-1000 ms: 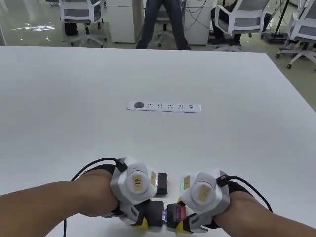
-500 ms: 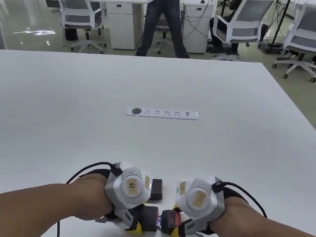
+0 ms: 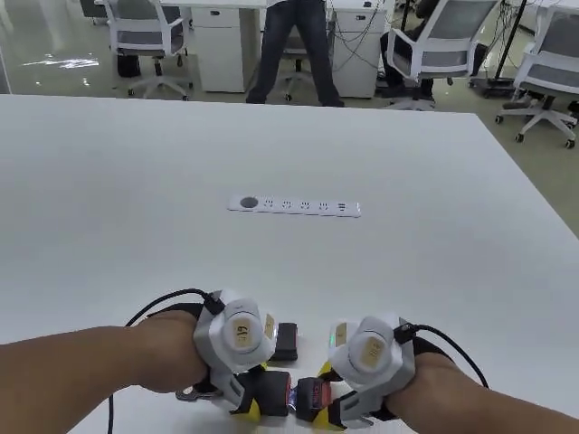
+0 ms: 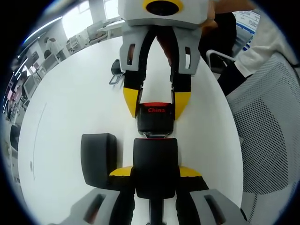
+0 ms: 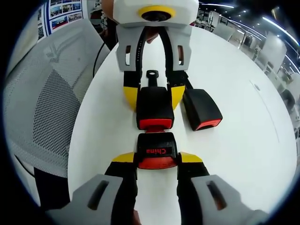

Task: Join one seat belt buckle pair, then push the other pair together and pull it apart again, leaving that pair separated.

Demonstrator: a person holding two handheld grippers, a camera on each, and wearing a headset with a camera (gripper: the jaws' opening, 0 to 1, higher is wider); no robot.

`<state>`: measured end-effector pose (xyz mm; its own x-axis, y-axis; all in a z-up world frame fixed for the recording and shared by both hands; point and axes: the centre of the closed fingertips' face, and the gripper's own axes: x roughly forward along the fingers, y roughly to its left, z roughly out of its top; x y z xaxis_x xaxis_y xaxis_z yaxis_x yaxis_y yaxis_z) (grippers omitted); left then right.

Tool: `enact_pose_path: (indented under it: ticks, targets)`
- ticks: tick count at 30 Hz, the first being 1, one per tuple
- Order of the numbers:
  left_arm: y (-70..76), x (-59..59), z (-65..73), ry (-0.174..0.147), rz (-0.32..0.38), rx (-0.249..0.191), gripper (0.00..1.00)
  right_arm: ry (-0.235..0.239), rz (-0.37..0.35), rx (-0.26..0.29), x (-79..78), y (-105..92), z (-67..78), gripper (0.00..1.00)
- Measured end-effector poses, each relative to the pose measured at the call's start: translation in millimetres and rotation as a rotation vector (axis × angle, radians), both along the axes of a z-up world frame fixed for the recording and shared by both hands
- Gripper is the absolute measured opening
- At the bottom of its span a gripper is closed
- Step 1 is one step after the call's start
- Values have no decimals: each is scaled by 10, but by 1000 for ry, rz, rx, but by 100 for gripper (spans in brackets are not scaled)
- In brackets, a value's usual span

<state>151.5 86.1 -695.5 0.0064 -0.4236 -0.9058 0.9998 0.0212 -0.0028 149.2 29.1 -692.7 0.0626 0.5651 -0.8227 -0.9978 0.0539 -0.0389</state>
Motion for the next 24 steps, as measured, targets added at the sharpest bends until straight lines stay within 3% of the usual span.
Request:
enact_pose_path:
  ticks: [17,24]
  targets:
    - [10,15,0,4,5,-10,33,4,3,-7,2,7,-16,30]
    - [-1,9,10,7,22,6,34,36,-5,-7,15,7,-12,32]
